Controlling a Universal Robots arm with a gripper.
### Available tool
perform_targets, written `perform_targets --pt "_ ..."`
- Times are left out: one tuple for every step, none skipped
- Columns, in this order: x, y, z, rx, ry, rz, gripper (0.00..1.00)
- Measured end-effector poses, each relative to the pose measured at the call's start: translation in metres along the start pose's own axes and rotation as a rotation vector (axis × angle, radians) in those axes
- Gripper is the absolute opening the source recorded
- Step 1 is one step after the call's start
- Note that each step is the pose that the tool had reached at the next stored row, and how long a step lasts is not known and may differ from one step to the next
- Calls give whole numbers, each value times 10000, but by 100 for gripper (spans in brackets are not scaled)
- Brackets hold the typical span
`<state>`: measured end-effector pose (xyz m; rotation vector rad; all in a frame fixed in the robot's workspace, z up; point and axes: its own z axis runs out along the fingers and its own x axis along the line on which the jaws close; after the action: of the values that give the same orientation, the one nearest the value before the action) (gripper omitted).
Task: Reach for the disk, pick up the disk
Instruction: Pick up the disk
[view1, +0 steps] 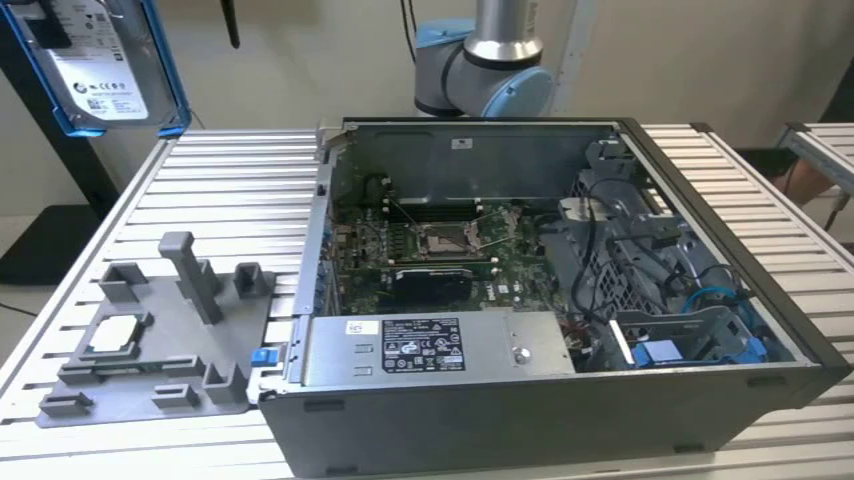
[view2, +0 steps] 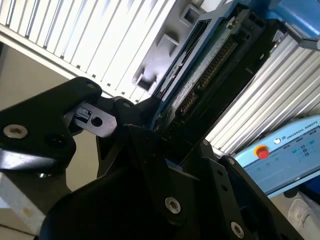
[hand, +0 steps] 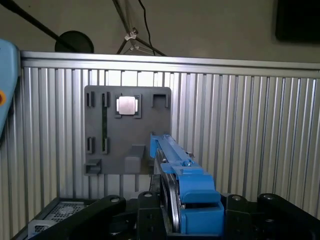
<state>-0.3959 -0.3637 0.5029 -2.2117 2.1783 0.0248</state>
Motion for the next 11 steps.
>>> perform_targets --pt "0 -22 1 0 0 0 0" --pt "1 -43 1 0 0 0 0" --pt "1 -67 1 -2 0 1 0" --pt "1 -90 2 -3 -1 0 0" --pt "2 -115 2 -3 -1 0 0" --pt "2 -141 3 -5 -1 0 0" --pt "3 -166 3 -7 0 0 0" --pt "3 -189 3 -8 -1 0 0" --pt "3 -212 3 -9 0 0 0" --pt "4 -232 4 -10 0 1 0" --pt "4 -255 4 -12 0 1 0"
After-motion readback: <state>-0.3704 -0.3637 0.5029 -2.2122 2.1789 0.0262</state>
